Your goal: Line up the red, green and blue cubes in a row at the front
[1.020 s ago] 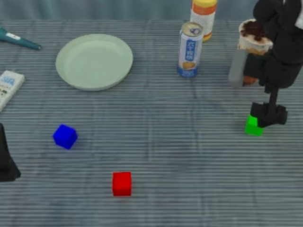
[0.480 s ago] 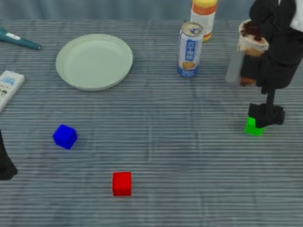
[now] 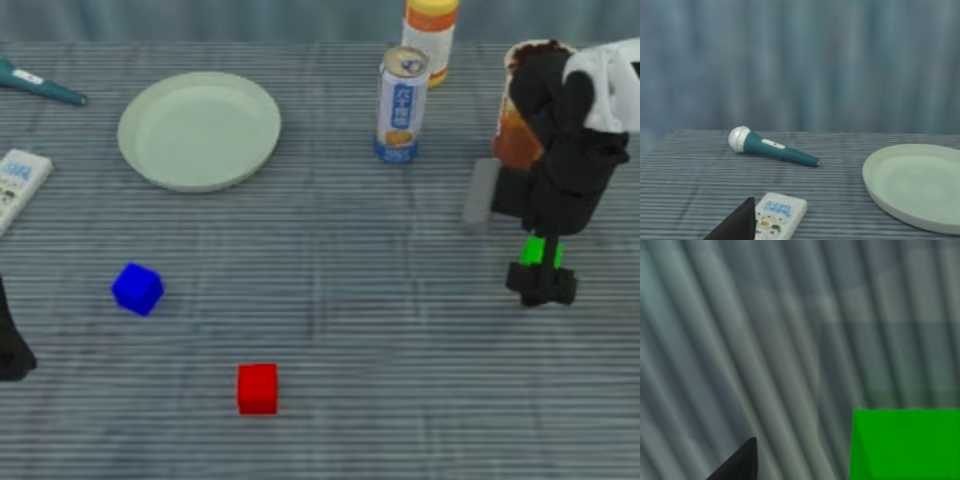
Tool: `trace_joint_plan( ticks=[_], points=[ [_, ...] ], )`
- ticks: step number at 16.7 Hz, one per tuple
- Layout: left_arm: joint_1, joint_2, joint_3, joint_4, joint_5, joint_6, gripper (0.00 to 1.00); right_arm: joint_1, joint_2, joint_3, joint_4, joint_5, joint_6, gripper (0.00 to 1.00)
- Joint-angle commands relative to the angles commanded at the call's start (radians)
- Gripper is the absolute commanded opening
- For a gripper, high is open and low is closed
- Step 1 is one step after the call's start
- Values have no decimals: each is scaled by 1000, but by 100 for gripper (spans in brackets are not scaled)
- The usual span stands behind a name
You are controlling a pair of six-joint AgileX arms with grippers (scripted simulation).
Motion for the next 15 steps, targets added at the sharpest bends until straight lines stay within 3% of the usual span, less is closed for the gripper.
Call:
trace_joint_plan(
  ticks=[4, 15],
  points=[
    [0, 0, 0, 0, 0, 0, 100, 0, 1, -1, 1, 0, 0, 100],
    [0, 0, 0, 0, 0, 0, 100, 0, 1, -1, 1, 0, 0, 17]
  ],
)
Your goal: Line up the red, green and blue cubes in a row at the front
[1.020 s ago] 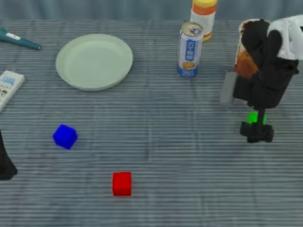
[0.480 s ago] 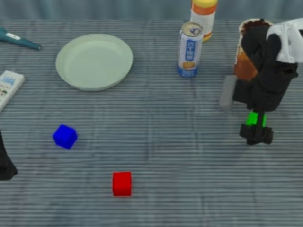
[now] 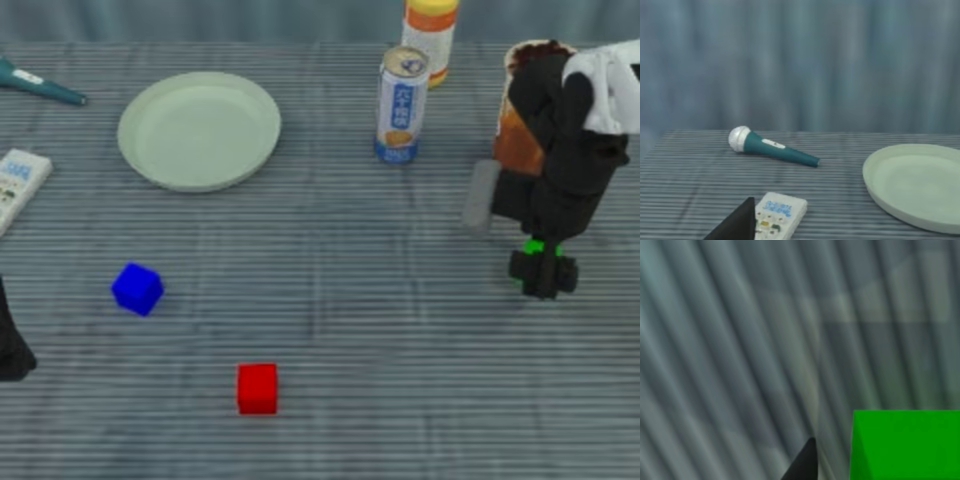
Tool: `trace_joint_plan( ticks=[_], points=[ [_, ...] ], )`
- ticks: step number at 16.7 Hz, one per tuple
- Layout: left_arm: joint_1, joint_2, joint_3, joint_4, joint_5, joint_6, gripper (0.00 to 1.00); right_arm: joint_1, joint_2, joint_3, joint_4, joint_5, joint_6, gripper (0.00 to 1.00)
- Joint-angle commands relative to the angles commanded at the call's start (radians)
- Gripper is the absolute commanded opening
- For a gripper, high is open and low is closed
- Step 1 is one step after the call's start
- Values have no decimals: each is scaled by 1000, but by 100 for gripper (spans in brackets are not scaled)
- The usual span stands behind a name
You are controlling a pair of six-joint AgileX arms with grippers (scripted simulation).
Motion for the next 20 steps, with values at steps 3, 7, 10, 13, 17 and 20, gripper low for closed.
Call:
trace_joint_plan(
  ticks=[3, 7, 10, 13, 17, 20],
  points=[
    [0, 0, 0, 0, 0, 0, 100, 0, 0, 0, 0, 0, 0, 0],
    [0, 0, 0, 0, 0, 0, 100, 0, 0, 0, 0, 0, 0, 0],
    [0, 0, 0, 0, 0, 0, 100, 0, 0, 0, 0, 0, 0, 0],
    [0, 0, 0, 0, 0, 0, 100, 0, -28, 14, -36, -6, 10, 0],
    [0, 0, 0, 0, 0, 0, 100, 3, -74, 98, -176, -6, 10, 0],
    [0, 0, 0, 0, 0, 0, 100, 8, -108, 148, -255, -6, 8, 0]
  ],
)
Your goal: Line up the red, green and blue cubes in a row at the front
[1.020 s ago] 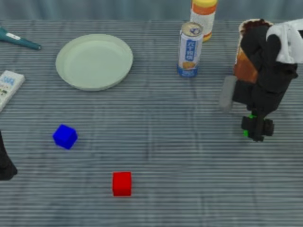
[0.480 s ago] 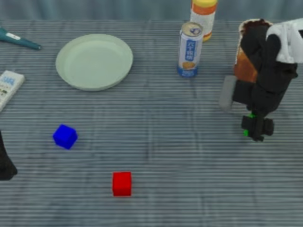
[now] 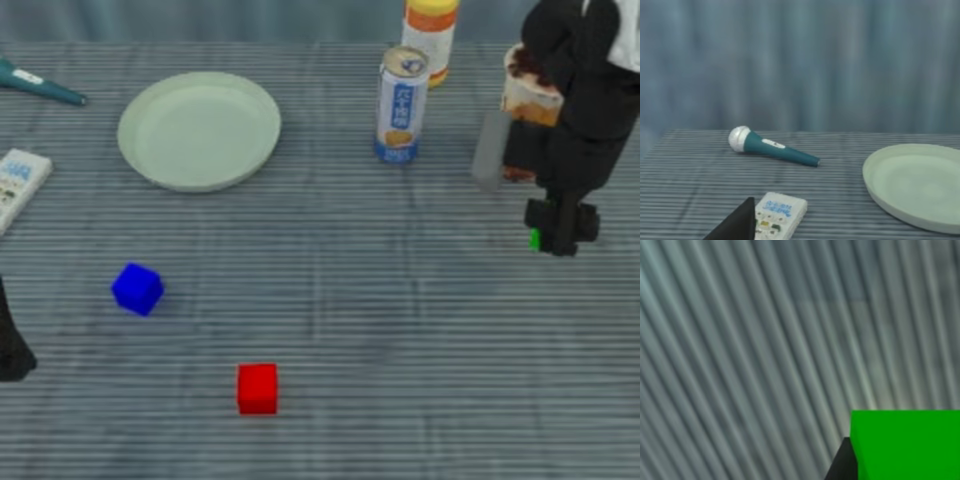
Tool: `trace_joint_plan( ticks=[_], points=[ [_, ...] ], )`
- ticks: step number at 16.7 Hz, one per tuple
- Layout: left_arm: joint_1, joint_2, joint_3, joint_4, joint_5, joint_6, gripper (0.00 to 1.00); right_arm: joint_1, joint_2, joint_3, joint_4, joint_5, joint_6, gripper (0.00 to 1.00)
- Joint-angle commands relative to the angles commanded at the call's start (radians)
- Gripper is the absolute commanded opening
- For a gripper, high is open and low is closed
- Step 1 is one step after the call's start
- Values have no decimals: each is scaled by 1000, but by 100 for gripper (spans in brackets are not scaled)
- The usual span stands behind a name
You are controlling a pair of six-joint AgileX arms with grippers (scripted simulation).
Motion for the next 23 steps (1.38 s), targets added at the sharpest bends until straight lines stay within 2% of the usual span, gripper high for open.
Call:
trace_joint_plan(
  ticks=[5, 7, 10, 18, 20, 23],
  points=[
    [0, 0, 0, 0, 0, 0, 100, -2, 0, 2, -3, 0, 3, 0],
    [0, 0, 0, 0, 0, 0, 100, 33, -1, 4, -7, 0, 17, 0],
    [0, 0, 0, 0, 0, 0, 100, 145, -11, 7, -18, 0, 69, 0],
    [0, 0, 0, 0, 0, 0, 100, 548, -51, 0, -53, 0, 248, 0],
    [0, 0, 0, 0, 0, 0, 100, 595, -60, -3, -55, 1, 273, 0],
    [0, 0, 0, 0, 0, 0, 100, 603, -62, -3, -55, 1, 278, 0]
  ],
)
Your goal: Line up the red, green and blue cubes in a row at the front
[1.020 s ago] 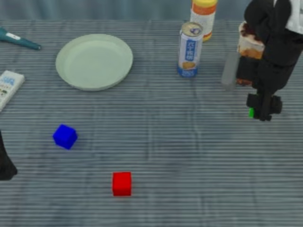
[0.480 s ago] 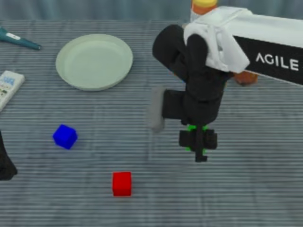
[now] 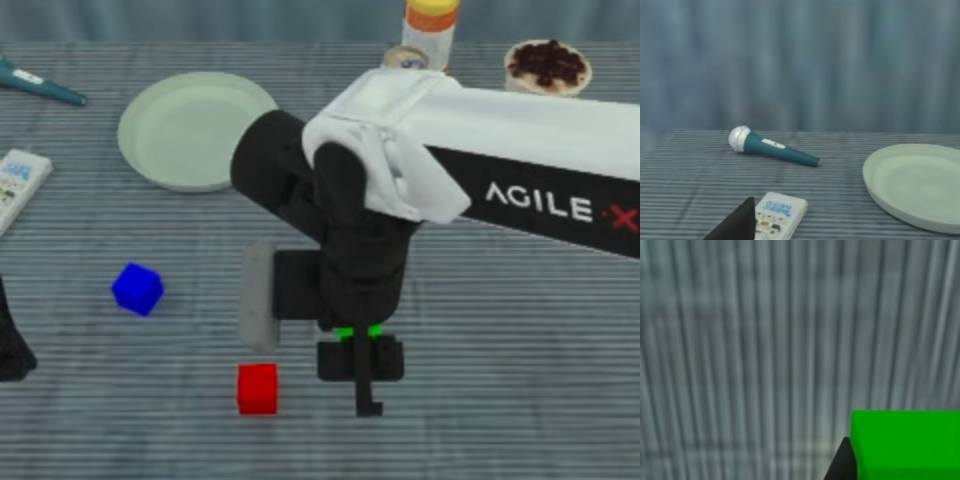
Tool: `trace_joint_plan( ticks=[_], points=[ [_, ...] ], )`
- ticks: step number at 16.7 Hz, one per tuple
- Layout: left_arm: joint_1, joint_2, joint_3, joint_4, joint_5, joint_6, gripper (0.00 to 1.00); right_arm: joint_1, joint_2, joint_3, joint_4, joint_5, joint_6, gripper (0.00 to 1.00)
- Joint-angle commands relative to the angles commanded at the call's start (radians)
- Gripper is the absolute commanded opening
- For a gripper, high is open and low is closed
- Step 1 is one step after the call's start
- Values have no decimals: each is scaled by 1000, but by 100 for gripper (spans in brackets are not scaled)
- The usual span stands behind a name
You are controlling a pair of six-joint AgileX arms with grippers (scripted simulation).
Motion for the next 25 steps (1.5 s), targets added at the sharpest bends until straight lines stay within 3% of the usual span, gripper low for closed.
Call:
trace_joint_plan(
  ticks=[4, 11, 16, 25],
  points=[
    [0, 0, 0, 0, 0, 0, 100, -4, 9, -11, 17, -1, 1, 0],
    [0, 0, 0, 0, 0, 0, 100, 0, 68, -167, 237, 0, 2, 0],
    [0, 0, 0, 0, 0, 0, 100, 1, 72, -178, 251, 1, 2, 0],
    [0, 0, 0, 0, 0, 0, 100, 1, 72, -178, 251, 1, 2, 68]
  ],
)
